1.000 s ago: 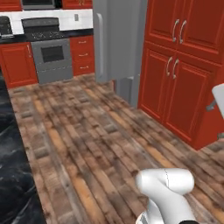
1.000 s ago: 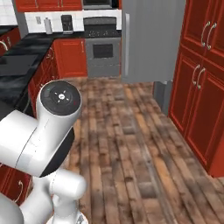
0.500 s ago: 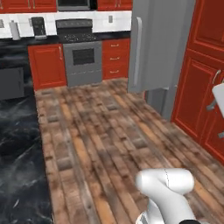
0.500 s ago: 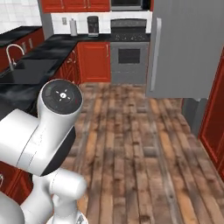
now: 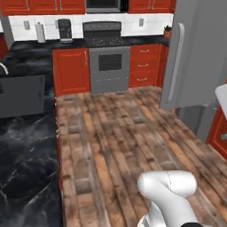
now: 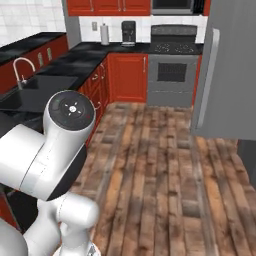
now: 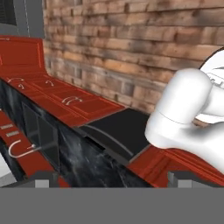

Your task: Open the fridge, grab two sodas, and place both sodas inside the bowl with ice on the dining counter.

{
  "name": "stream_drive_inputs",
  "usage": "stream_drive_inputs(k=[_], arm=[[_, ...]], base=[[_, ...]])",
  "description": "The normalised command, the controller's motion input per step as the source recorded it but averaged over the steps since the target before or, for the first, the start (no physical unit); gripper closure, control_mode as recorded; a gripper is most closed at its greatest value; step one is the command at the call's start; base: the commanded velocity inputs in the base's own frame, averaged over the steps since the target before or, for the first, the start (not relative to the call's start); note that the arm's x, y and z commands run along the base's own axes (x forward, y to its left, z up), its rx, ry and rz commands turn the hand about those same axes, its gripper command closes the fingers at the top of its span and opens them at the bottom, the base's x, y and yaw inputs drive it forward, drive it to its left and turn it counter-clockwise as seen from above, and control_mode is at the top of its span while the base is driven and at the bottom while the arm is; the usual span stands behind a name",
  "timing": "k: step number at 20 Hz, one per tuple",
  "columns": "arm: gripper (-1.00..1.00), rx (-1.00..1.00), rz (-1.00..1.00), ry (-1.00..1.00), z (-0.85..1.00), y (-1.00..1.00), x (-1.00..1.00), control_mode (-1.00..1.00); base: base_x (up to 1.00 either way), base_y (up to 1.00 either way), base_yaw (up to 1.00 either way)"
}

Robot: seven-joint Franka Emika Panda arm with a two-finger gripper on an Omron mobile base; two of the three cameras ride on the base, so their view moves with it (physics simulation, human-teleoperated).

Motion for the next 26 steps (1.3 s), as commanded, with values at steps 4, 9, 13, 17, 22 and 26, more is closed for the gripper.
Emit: stream_drive_inputs(k=[4, 9, 13, 17, 22, 26], arm=[[-1.0, 0.0, 0.0, 0.0, 0.0, 0.0, 0.0, 1.0], [-1.0, 0.0, 0.0, 0.0, 0.0, 0.0, 0.0, 1.0], [-1.0, 0.0, 0.0, 0.0, 0.0, 0.0, 0.0, 1.0], [-1.0, 0.0, 0.0, 0.0, 0.0, 0.0, 0.0, 1.0], [-1.0, 0.0, 0.0, 0.0, 0.0, 0.0, 0.0, 1.0], [-1.0, 0.0, 0.0, 0.0, 0.0, 0.0, 0.0, 1.0]], base=[[1.0, 0.05, 0.11], [1.0, 0.15, 0.0], [1.0, 0.41, -0.09], [1.0, 0.44, -0.2], [0.9, 0.44, -0.33], [0.87, 0.29, -0.37]])
